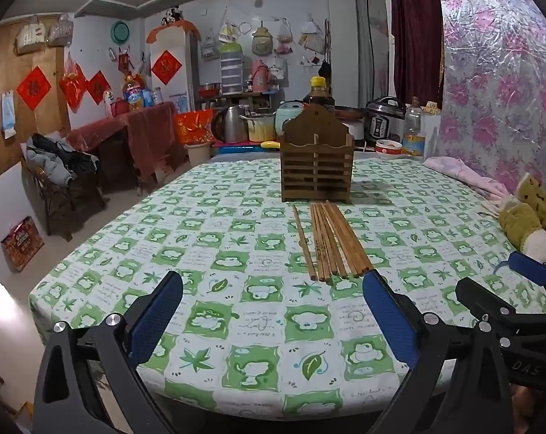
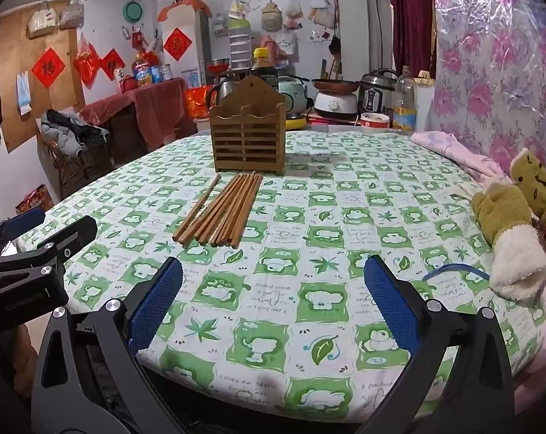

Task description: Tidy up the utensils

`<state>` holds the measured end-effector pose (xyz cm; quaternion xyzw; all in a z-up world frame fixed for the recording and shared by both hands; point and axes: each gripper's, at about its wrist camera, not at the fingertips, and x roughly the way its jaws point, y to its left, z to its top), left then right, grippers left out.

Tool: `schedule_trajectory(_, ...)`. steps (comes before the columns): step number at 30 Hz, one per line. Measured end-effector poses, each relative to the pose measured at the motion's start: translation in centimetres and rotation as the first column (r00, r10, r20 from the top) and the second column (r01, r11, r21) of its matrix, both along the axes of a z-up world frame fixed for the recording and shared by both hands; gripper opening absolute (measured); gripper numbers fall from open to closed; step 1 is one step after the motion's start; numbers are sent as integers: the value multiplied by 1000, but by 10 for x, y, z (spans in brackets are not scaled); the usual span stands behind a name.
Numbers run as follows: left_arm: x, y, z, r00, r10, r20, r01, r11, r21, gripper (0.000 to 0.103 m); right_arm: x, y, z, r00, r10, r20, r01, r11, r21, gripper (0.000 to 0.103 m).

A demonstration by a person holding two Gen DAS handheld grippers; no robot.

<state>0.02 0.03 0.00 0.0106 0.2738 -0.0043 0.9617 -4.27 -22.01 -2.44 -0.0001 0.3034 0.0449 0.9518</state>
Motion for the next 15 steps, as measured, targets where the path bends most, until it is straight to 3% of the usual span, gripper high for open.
schedule_trajectory(5,2,15,3,1000,0,-2,0,1000,-20,97,-3,-1,3,1000,-6,-1,6,1000,14,97)
schedule_trajectory(8,3,4,2,1000,14,0,-14,999,32,97,-4,-4,4,1000,-2,10,2,1000,14,97)
schedule_trajectory(15,0,-2,-5,1000,29,-4,-29,998,58,97,-4,-1,3,1000,-3,13,3,1000,14,97)
